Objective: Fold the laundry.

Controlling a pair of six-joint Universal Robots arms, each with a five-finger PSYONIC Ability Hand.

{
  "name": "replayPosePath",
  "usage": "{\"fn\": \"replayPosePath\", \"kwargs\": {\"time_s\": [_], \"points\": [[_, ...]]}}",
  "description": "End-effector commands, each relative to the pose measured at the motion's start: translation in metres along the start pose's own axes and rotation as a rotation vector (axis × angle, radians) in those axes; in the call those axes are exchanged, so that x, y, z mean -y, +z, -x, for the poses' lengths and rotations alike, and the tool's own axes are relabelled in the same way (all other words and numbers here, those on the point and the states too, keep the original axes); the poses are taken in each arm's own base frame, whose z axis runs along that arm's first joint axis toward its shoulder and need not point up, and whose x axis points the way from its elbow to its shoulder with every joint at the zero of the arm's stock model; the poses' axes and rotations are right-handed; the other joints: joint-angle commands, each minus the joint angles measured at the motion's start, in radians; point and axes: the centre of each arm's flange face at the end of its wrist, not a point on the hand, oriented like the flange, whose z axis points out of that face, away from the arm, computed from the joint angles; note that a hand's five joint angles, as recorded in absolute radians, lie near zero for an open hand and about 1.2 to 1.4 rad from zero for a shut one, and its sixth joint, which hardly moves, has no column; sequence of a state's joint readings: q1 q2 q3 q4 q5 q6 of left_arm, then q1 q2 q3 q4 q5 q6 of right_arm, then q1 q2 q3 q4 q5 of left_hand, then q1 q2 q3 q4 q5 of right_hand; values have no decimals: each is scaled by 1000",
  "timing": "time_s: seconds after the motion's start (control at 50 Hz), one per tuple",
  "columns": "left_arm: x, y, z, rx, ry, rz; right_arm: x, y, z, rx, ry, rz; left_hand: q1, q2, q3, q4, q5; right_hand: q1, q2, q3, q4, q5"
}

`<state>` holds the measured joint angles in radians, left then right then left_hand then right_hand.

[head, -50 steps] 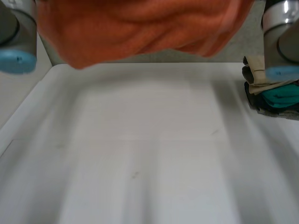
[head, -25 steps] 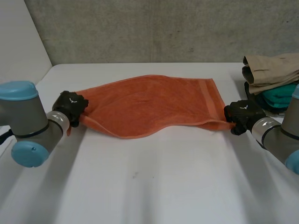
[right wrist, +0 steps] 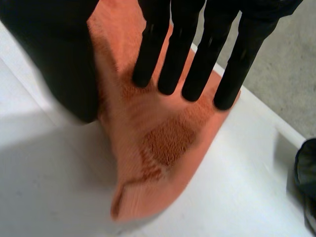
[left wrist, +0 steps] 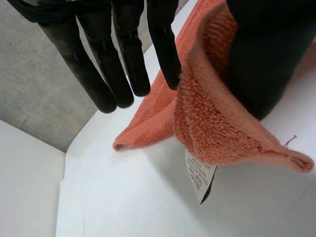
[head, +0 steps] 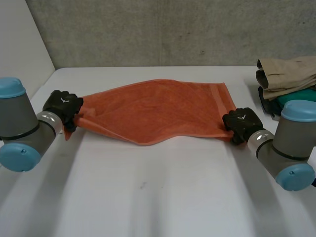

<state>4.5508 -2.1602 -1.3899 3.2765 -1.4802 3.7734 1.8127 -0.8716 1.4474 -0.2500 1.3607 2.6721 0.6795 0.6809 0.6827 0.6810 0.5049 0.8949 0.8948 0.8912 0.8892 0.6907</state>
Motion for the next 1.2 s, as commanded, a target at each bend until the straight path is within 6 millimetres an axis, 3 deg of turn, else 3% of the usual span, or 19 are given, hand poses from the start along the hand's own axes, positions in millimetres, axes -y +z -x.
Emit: {"fn": "replayPosePath", "kwargs": {"time_s": [0.02,0.12,0.24,0.4,0.48,0.58,0.62,0.7,0.78,0.84,0.86,0.92,0.94,0.96,0.98,1.0,1.08,1.14,1.2], "points": [[3,-7,5,-8,-21,20,0,-3,-8,-32,18,33,-40,-42,-44,-42,-40,501,501,505,507,531],[2,-16,8,-28,-11,56,16,-17,-12,-28,7,9,15,14,12,13,15,501,501,505,507,531],[-8,-27,11,-85,-9,90,23,-42,-11,12,-52,56,715,714,712,714,715,501,501,505,507,531],[-16,-51,11,-188,3,155,25,-72,-16,76,-197,175,717,715,714,715,717,501,501,505,507,531],[-22,-72,11,-259,54,246,26,-98,-25,159,-302,317,717,715,714,715,717,501,501,505,507,531],[-32,-97,24,-347,155,366,27,-138,-33,399,-417,544,717,715,714,715,717,501,501,505,507,531],[-31,-102,25,-373,198,378,30,-138,-34,416,-429,545,717,715,714,715,717,501,501,505,507,531],[-22,-101,23,-408,286,351,35,-114,-34,347,-399,483,717,715,714,715,717,501,501,505,507,531],[-4,-69,26,-330,301,252,42,-82,-33,266,-372,398,717,715,714,715,717,501,501,505,507,531],[25,-41,36,-217,269,145,61,-55,-40,145,-372,295,717,715,714,715,717,501,501,505,507,531],[45,-28,42,-156,245,70,77,-42,-48,63,-372,222,717,715,714,715,717,501,501,505,507,531],[79,-11,59,-45,217,-55,109,-26,-64,-87,-358,72,717,715,714,715,717,501,501,505,507,531],[106,-5,74,36,193,-164,131,-18,-79,-192,-342,-42,717,715,714,715,717,501,501,505,507,531],[120,-2,81,80,172,-228,145,-15,-87,-253,-330,-119,717,715,714,715,717,501,501,505,507,531],[132,0,90,123,160,-281,156,-13,-94,-300,-322,-179,717,715,714,715,717,501,501,505,507,531],[157,1,110,223,122,-404,178,-11,-106,-386,-302,-308,717,715,714,715,717,501,501,505,507,531],[202,-10,151,430,-32,-645,233,-25,-136,-583,-260,-645,717,715,714,715,717,501,501,505,507,531],[215,-13,166,499,-103,-741,253,-33,-146,-643,-243,-785,717,715,714,715,717,501,501,505,507,531],[221,-16,170,511,-125,-796,256,-33,-144,-637,-244,-806,717,715,714,715,717,501,501,505,507,531]]}}
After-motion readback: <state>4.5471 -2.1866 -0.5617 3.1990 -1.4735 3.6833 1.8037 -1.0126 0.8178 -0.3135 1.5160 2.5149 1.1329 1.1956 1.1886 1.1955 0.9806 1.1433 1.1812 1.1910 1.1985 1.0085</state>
